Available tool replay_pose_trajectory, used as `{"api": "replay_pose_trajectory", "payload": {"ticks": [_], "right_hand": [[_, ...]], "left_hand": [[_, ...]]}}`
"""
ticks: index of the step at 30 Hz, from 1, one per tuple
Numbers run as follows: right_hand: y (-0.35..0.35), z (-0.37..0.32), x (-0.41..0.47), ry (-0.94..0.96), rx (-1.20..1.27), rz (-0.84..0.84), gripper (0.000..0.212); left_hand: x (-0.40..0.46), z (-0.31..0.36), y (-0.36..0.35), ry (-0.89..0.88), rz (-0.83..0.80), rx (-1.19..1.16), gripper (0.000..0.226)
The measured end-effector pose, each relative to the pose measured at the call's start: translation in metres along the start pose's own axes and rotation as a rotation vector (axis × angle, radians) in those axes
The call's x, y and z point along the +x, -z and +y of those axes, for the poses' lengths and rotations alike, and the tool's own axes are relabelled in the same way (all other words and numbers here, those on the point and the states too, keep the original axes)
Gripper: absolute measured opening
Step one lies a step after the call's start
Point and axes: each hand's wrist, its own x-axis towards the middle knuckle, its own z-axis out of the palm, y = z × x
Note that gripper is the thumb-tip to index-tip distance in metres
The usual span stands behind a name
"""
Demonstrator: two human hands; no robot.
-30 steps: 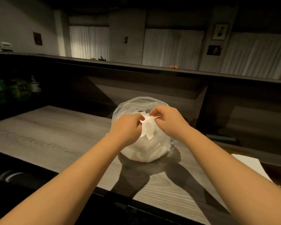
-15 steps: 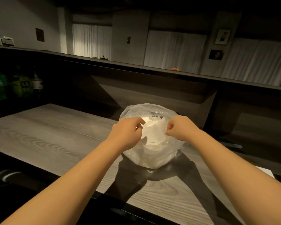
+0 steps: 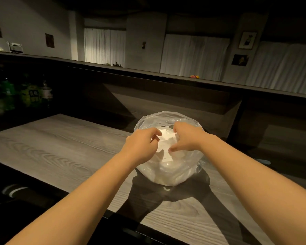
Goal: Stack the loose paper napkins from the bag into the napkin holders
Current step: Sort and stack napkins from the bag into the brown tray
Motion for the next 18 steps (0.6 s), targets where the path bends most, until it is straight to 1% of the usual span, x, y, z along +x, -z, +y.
{"api": "replay_pose_trajectory", "payload": {"ticks": [4, 6, 8, 9, 10, 11, 13, 14, 18], "right_hand": [[0.002, -0.003, 0.002, 0.073, -0.107, -0.024, 0.044], [0.005, -0.007, 0.001, 0.151, -0.19, 0.05, 0.033], [0.007, -0.012, -0.002, 0.219, -0.184, 0.136, 0.019], [0.008, -0.013, -0.002, 0.235, -0.161, 0.149, 0.013], [0.008, -0.014, -0.001, 0.232, -0.125, 0.127, 0.012], [0.007, -0.015, -0.001, 0.211, -0.082, 0.075, 0.017], [0.005, -0.018, -0.001, 0.155, -0.048, -0.036, 0.034], [0.002, -0.019, 0.0, 0.136, -0.065, -0.06, 0.038], [-0.008, -0.023, 0.004, 0.118, -0.076, -0.071, 0.031]], "left_hand": [[0.003, -0.006, 0.0, 0.007, 0.011, -0.009, 0.036], [0.004, -0.007, 0.0, 0.004, 0.014, -0.015, 0.035], [0.005, -0.006, -0.002, 0.0, 0.028, -0.018, 0.034], [0.005, -0.006, -0.002, -0.001, 0.036, -0.021, 0.034], [0.005, -0.007, -0.003, -0.002, 0.045, -0.025, 0.033], [0.005, -0.008, -0.003, -0.001, 0.051, -0.027, 0.033], [0.006, -0.011, -0.002, -0.005, 0.061, -0.034, 0.033], [0.006, -0.012, -0.002, -0.009, 0.065, -0.039, 0.032], [0.006, -0.013, -0.003, -0.017, 0.089, -0.071, 0.029]]}}
